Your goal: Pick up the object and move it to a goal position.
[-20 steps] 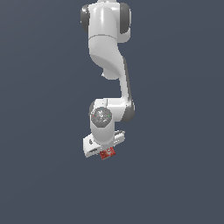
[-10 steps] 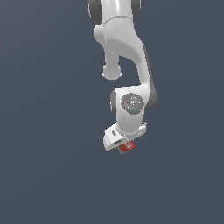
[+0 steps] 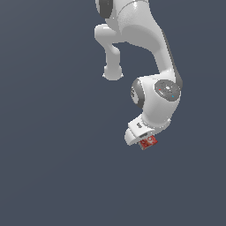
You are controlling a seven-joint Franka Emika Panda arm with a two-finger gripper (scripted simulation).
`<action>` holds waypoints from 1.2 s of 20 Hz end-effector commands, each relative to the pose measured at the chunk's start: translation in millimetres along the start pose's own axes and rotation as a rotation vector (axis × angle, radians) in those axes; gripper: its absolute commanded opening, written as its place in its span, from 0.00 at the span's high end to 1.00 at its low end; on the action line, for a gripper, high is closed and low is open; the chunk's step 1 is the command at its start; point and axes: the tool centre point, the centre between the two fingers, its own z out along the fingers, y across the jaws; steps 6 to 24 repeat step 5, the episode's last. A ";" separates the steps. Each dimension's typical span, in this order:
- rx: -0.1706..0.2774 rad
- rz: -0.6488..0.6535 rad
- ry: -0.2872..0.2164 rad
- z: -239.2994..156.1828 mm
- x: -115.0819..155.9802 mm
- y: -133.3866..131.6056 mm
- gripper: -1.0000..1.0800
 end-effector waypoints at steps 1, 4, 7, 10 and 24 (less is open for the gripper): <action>0.000 0.002 -0.001 -5.3 3.3 -8.9 1.00; 0.000 0.003 -0.001 -7.2 5.5 -11.6 1.00; 0.000 0.003 -0.001 -7.2 5.7 -11.6 1.00; 0.000 0.003 -0.001 -7.2 5.7 -11.6 1.00; 0.000 0.003 -0.001 -7.2 5.7 -11.6 1.00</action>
